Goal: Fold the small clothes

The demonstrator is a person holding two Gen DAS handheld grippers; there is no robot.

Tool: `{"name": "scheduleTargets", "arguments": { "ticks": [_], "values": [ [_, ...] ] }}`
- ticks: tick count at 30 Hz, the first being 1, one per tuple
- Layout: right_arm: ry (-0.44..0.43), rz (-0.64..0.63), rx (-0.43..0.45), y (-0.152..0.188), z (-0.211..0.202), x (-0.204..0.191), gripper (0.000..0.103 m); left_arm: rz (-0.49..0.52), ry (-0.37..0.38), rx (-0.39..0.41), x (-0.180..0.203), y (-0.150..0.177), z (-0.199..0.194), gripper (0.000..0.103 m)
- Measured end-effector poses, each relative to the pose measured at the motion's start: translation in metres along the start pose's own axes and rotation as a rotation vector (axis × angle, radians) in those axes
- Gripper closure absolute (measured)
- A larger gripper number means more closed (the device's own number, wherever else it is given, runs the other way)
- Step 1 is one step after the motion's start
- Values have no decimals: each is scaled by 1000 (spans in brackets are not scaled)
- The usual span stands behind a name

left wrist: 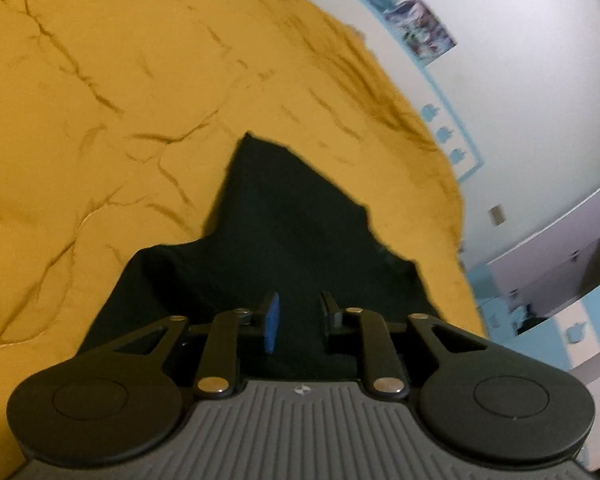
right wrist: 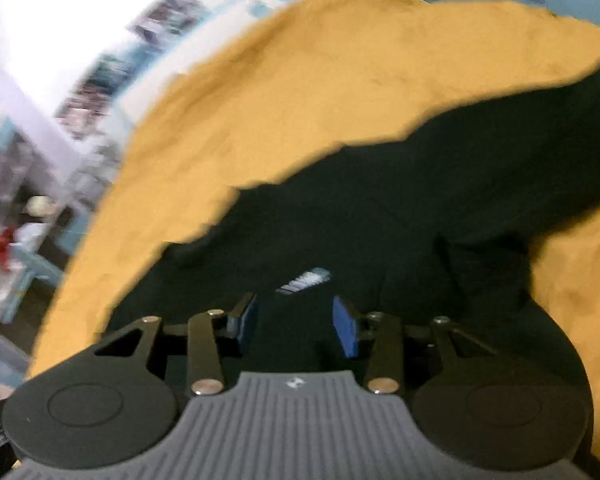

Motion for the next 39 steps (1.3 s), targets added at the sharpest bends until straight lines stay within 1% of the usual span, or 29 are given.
{"name": "scheduleTargets", "arguments": {
  "ticks": [1,2,3,4,5,6,7,8,9,10,11,12,13,15,17,18,19,20,22,24,27,28,29,32,34,37,38,39],
  "values": [
    [54,10,-3,0,3,8,65,5,-32,-16,-4,1,5,80],
    [88,23,-11,0,5,16,66,-4,-73,-36,-9,1,10,80],
    [74,49,-23,-1,1,28,73,-8,-90,-50,-12,1,12,80],
    [34,78,-33,-3,-4,38,76,-11,-103,-63,-14,2,14,81],
    [-3,111,-38,-5,-15,50,76,-6,-100,-68,-12,3,12,81],
    [-13,133,-30,-7,-26,60,74,11,-87,-69,-6,5,9,80],
    [-12,150,-8,-10,-41,72,67,41,-76,-68,3,7,6,80],
    [-19,164,32,-15,-59,89,66,69,-59,-70,13,10,4,79],
    [-6,183,78,-21,-77,106,62,97,-35,-78,24,14,1,79],
    [19,202,124,-27,-95,123,56,126,-10,-88,37,18,1,73],
    [53,235,186,-35,-114,144,55,165,20,-106,54,24,3,65],
    [81,282,243,-39,-130,164,52,193,35,-120,66,30,3,61],
    [98,356,299,-44,-147,188,44,228,47,-134,81,39,5,59],
    [74,499,377,-53,-169,232,42,285,89,-169,108,56,12,59],
    [67,590,433,-65,-182,268,42,317,148,-214,132,73,22,57],
    [80,607,454,-71,-184,278,42,332,159,-229,138,80,28,55],
    [102,621,477,-80,-185,289,42,373,153,-240,150,89,34,46],
    [128,639,498,-88,-184,299,42,421,134,-236,160,97,41,44],
    [154,708,512,-99,-179,319,42,482,99,-242,173,106,56,44],
    [154,804,516,-108,-173,339,42,480,108,-270,178,110,67,44],
    [146,869,527,-118,-162,360,42,465,100,-301,183,116,80,44],
    [144,878,534,-112,-155,362,43,473,89,-303,184,117,83,44],
    [149,893,540,-114,-153,372,44,481,84,-309,185,117,87,44],
    [158,912,566,-121,-143,386,44,475,68,-322,182,121,93,44],
    [192,906,574,-125,-140,390,44,467,48,-318,177,121,93,44],
    [233,877,576,-134,-132,392,44,443,43,-325,173,119,99,44],
    [247,862,572,-136,-131,391,47,435,42,-331,172,119,99,44],
    [264,849,563,-138,-130,391,68,429,40,-335,172,119,98,44]
  ]
}}
Point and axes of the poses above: each gripper's, at about its wrist camera, not at the fingertips, and z roughly the way its jaws point, x to its right, y to its underside, the point moved 1 cm from there along z, roughly the way its jaws point, and after that the axes turned 12 degrees about -x, right-handed, at the moved point
